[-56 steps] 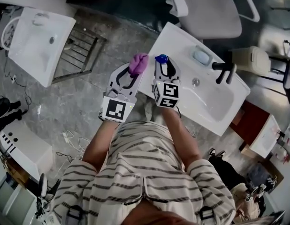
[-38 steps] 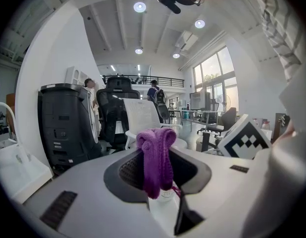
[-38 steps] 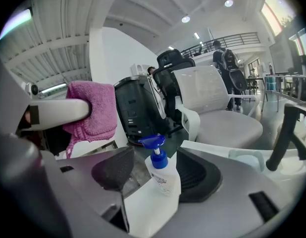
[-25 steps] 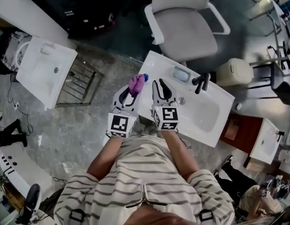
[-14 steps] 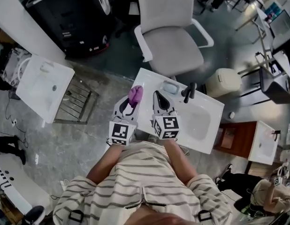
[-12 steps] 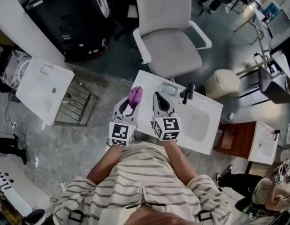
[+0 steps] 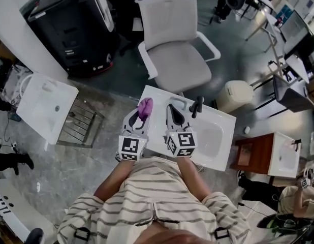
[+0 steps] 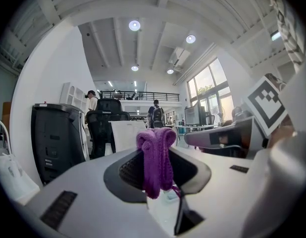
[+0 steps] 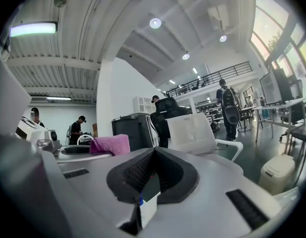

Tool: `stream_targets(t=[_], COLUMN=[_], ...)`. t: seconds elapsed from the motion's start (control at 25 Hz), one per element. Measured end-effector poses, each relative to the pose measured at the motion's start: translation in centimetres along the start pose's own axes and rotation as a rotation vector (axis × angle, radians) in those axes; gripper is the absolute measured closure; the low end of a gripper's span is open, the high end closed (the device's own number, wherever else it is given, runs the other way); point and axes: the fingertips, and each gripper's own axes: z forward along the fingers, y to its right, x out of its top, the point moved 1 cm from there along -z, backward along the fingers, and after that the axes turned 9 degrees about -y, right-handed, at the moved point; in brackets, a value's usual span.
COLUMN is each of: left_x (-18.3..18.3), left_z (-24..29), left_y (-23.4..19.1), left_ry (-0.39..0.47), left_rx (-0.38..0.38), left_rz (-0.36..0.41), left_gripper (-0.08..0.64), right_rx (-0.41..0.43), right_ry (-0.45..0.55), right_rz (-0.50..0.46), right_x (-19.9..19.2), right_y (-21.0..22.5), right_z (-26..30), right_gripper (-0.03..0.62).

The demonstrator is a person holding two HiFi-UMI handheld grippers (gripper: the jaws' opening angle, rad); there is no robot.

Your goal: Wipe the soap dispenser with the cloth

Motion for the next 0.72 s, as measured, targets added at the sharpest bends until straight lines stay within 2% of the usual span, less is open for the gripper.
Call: stream_targets(t=[0.72], left_x=[1.0], left_z=[0.1], left_y=[0.3], left_ry=[0.034], left_rx=[0.001], left_rz=[-0.006], left_gripper=[0.442], right_rx=[-0.003], right_ry=[0.043], right_rz=[-0.005], right_x=[1.3], right_y=[0.5], right_z=[-0.6], right_gripper=[0.597])
